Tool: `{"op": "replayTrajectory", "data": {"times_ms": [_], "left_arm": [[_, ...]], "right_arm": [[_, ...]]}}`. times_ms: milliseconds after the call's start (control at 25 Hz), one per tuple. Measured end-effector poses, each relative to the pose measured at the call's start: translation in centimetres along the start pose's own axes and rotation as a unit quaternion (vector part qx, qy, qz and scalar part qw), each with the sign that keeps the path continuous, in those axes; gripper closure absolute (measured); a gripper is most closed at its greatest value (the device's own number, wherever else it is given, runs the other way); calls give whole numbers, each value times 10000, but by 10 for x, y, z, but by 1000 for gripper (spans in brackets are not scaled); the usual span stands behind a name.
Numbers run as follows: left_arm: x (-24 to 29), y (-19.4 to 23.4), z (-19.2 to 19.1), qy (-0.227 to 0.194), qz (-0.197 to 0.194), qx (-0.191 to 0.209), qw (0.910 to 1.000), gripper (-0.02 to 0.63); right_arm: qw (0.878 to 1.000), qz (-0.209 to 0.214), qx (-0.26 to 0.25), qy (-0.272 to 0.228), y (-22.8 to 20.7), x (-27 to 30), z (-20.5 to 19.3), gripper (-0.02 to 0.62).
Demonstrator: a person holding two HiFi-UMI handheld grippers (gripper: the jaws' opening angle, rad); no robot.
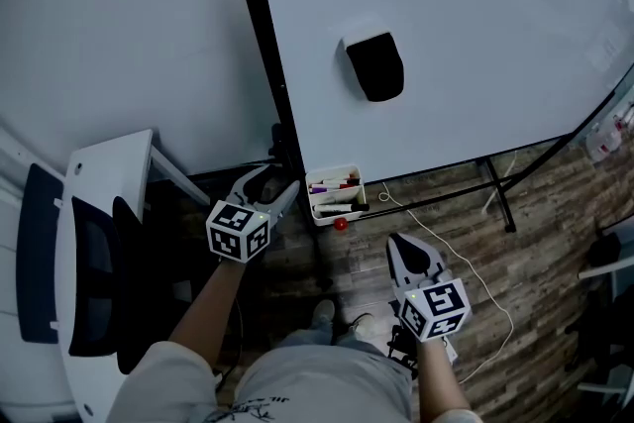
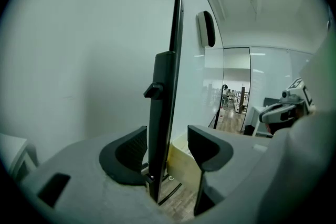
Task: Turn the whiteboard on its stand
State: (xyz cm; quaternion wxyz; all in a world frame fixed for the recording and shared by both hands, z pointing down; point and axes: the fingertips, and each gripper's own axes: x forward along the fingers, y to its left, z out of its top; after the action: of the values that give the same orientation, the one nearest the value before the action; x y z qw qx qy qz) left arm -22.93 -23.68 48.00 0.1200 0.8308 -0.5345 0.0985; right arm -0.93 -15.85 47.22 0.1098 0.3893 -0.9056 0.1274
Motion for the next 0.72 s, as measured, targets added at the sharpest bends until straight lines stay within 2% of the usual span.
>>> {"op": "replayTrajectory", "data": {"times_ms": [160,320,520,720], "left_arm": [[-18,-14,-12,189,1,-86,9998,365],[-30,-36,-19,232,-47,-207,9995,429],[-32,-82,-25,192,-217,-281,9992,558],[-26,-129,-30,189,-507,-262,9982,595]], "right_arm": [[10000,7,16,24,2,-3,-2,589],[10000,28,8,46,2,-4,-3,589],[10000,39,18,73,4,-7,-5,589],[10000,-15,82,52,2,-15,-6,589]]}}
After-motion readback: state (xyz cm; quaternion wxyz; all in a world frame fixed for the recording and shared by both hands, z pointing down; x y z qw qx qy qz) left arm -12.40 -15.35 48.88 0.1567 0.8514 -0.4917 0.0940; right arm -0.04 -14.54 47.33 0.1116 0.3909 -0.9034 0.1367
